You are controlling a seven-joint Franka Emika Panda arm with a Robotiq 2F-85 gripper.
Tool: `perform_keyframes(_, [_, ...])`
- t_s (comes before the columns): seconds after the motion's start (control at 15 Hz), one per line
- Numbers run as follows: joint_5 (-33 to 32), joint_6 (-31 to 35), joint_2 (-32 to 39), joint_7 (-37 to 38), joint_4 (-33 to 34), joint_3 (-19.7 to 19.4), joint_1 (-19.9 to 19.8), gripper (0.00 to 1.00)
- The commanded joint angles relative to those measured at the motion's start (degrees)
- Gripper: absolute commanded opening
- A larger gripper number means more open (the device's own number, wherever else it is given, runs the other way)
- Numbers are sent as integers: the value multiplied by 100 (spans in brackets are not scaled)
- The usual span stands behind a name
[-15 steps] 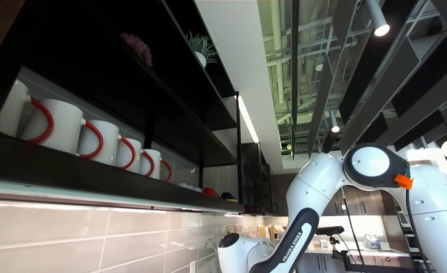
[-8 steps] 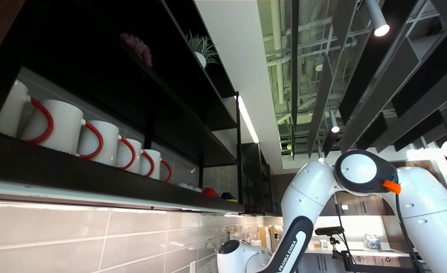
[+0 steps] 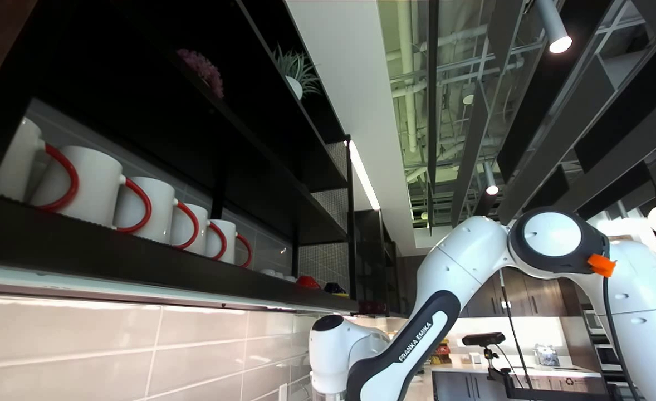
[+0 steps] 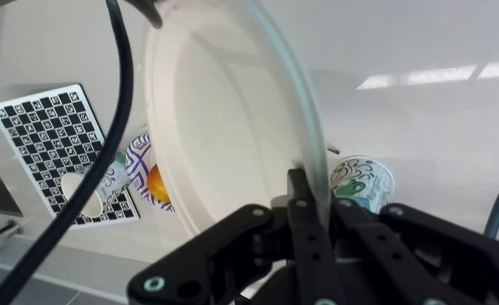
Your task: Put the white plates on the counter then unstack them.
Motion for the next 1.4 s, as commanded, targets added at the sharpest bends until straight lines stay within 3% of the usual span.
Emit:
perform_keyframes(0.0, [375,-699,300,45,220,-51,36,1])
perform_keyframes(0.13, [540,-911,495,83,283,-99,12,1])
perform_keyframes(0.53, [768,-621,1097,-89,395,-222,5,1])
perform_keyframes(1.33, [921,-700,1845,-285,985,-344,39,1])
